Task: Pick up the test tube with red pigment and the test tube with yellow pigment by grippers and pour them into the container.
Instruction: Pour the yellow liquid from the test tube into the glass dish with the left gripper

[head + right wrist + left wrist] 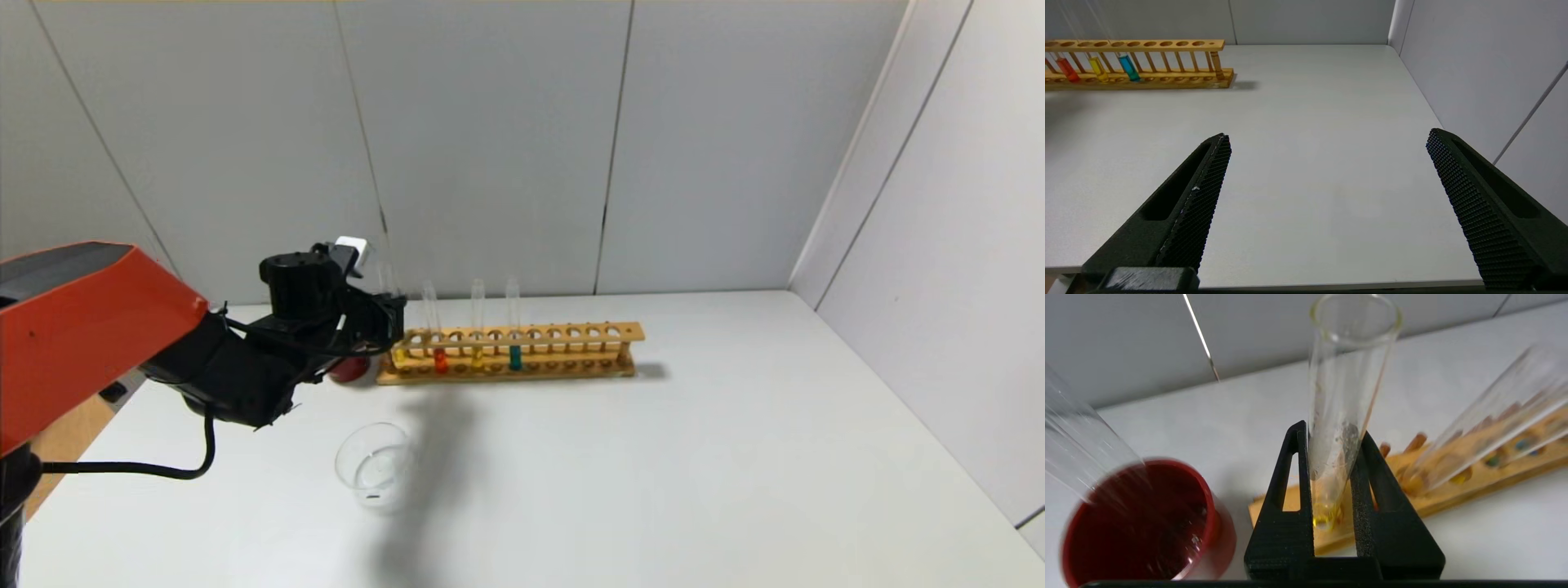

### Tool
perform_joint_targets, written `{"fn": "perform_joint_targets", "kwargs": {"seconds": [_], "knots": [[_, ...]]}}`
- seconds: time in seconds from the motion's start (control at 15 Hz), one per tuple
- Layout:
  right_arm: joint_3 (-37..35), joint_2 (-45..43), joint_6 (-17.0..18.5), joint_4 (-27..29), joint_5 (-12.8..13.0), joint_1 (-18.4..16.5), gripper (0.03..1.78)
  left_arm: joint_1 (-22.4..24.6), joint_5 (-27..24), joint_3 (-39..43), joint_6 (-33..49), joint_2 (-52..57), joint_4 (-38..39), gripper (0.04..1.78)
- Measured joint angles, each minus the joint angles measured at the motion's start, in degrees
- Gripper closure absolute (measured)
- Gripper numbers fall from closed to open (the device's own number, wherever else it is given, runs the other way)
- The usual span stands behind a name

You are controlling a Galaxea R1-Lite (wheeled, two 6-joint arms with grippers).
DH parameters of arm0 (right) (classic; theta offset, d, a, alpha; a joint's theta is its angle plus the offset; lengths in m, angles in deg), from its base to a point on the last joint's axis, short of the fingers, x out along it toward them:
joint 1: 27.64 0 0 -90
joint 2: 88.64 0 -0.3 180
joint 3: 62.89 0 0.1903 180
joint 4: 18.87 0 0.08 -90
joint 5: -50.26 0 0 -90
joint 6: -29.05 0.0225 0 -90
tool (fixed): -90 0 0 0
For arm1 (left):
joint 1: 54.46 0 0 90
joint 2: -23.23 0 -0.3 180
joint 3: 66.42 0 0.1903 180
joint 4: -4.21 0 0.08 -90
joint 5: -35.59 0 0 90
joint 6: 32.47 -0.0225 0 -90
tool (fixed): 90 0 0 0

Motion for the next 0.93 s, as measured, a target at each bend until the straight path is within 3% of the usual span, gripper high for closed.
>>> {"fn": "perform_joint_targets", "kwargs": {"seconds": [0.2, 0.53, 0.93], "knots": [[0.00, 0.00, -0.02, 0.00, 0.00, 0.00, 0.06, -0.11, 0.74, -3.54, -1.16, 4.99, -5.05, 1.51], [0.00, 0.00, 0.00, 0.00, 0.00, 0.00, 0.06, -1.28, 2.34, -7.36, -4.14, 11.39, -6.89, 1.51], [0.00, 0.00, 0.00, 0.00, 0.00, 0.00, 0.06, -0.59, 2.95, -2.79, -8.58, 17.60, -6.80, 1.51]]}}
